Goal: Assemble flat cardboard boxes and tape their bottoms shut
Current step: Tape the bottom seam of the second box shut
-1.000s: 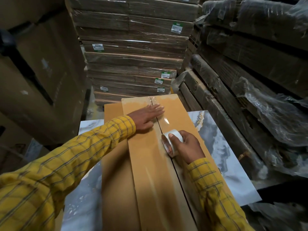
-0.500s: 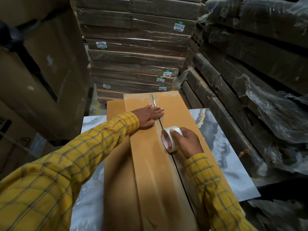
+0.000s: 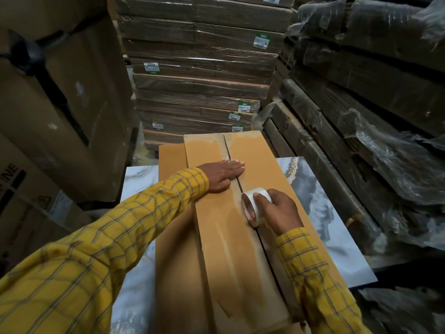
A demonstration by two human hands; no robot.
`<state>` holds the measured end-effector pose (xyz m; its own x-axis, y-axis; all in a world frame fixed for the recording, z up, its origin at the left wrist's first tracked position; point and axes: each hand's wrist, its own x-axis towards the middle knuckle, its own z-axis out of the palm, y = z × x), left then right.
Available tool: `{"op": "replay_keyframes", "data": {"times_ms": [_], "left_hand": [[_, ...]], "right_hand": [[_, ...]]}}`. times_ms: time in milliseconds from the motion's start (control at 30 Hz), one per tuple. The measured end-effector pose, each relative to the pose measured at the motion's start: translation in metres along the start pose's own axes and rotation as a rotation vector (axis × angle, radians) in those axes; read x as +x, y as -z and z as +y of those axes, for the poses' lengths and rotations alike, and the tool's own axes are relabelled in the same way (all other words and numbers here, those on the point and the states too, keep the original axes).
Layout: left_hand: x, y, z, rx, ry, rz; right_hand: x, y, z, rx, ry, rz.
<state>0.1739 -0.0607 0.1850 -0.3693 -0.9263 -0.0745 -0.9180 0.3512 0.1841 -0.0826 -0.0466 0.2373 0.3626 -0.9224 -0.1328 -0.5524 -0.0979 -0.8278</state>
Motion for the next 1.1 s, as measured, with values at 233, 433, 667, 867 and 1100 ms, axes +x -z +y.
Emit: {"op": "replay_keyframes", "data": {"times_ms": [233,433,667,867,1100], "left_hand": [[-0.005,-0.012,0.015,-0.011,-0.076,0.044],[-0.006,-0.011,0.02,-0.002,-0.069,0.005],[-0.013,-0.024,0.044,-0.052,-0.12,0.065],[-0.015,-0.026,0.046,-0.041,-0.111,0.0],[-0.015,-0.034,0.072,-0.058,-0.171,0.052]], "right_hand": [[-0.015,0.003,0.006,0.182,-0.009,-0.032],[-0.033,0.007,0.01,0.171,0.011,-0.026],[-0.041,0.008,0.011,0.167,0.032,-0.008],[-0.049,0.011,0.022,0.061,0.013,0.031],[-0.056,0.018,0.021,0.155,-0.034,0.054]]}}
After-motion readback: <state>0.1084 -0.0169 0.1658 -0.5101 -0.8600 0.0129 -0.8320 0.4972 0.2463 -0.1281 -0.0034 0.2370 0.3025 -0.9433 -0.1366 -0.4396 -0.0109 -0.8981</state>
